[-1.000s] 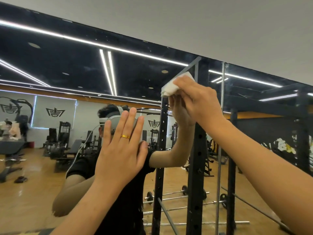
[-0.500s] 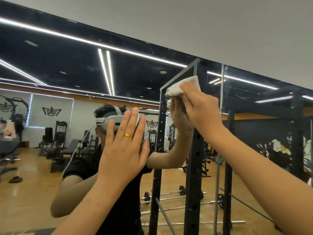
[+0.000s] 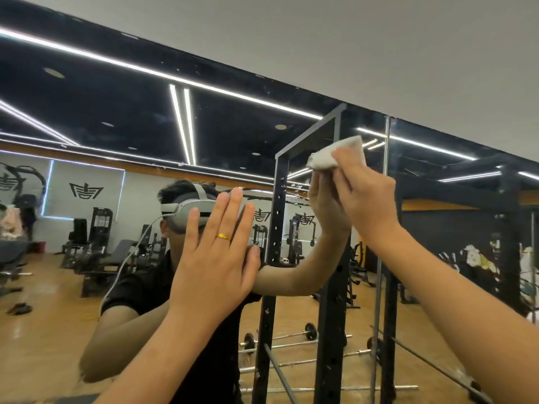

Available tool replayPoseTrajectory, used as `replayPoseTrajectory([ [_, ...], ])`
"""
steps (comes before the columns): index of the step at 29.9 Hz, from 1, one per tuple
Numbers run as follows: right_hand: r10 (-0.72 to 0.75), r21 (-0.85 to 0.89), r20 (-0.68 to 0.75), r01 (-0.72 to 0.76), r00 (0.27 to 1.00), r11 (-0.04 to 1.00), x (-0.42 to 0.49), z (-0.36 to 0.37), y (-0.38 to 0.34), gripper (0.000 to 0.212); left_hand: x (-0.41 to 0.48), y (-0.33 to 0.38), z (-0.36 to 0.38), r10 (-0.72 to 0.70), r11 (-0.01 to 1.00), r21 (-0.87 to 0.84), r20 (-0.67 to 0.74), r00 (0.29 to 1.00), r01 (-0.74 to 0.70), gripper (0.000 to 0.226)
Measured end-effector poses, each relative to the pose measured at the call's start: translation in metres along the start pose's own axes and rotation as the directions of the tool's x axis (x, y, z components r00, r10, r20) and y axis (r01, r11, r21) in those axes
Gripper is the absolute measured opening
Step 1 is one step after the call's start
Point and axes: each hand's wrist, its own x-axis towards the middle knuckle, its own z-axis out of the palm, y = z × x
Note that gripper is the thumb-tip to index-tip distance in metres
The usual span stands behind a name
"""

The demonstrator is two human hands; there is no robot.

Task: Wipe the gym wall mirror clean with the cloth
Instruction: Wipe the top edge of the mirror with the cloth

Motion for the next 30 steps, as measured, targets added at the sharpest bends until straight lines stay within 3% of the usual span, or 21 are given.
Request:
replayPoseTrajectory([
  [2,-0.157,-0.038,0.071,0.159,0.985,0.986,0.008,-0.012,0.021,0.033,-0.001,0.000,0.000,-0.001,1.000,-0.007,-0.005,1.000,0.001,0.067],
  [3,-0.149,-0.064,0.076,0.154,0.986,0.986,0.025,-0.015,0.034,0.036,-0.001,0.000,0.001,-0.001,1.000,-0.011,-0.008,1.000,0.001,0.067],
  [7,0.022,-0.131,-0.026,-0.025,0.999,0.991,0.084,-0.018,0.067,0.032,-0.001,0.000,0.002,-0.006,1.000,-0.012,-0.009,1.000,0.005,0.067],
  [11,0.159,-0.041,-0.047,-0.161,0.986,0.986,0.030,-0.010,0.040,0.027,0.000,0.000,0.002,-0.006,1.000,-0.008,0.010,1.000,0.006,0.067],
  [14,0.149,-0.009,0.015,-0.149,0.989,0.989,-0.030,-0.016,0.017,0.026,-0.001,0.000,0.003,-0.005,1.000,-0.008,0.021,1.000,0.005,0.067],
  [19,0.131,0.047,0.075,-0.135,0.988,0.990,-0.021,-0.021,0.028,0.030,-0.001,0.000,0.002,-0.003,1.000,-0.001,0.023,1.000,0.003,0.067],
  [26,0.327,0.131,0.020,-0.327,0.945,0.936,-0.030,-0.006,0.012,0.035,-0.002,0.002,-0.001,-0.006,1.000,-0.002,0.027,1.000,0.006,0.066],
  [30,0.367,0.147,0.008,-0.364,0.930,0.920,-0.057,-0.007,-0.010,0.035,0.000,0.002,-0.002,-0.005,1.000,-0.017,0.025,1.000,0.005,0.064],
])
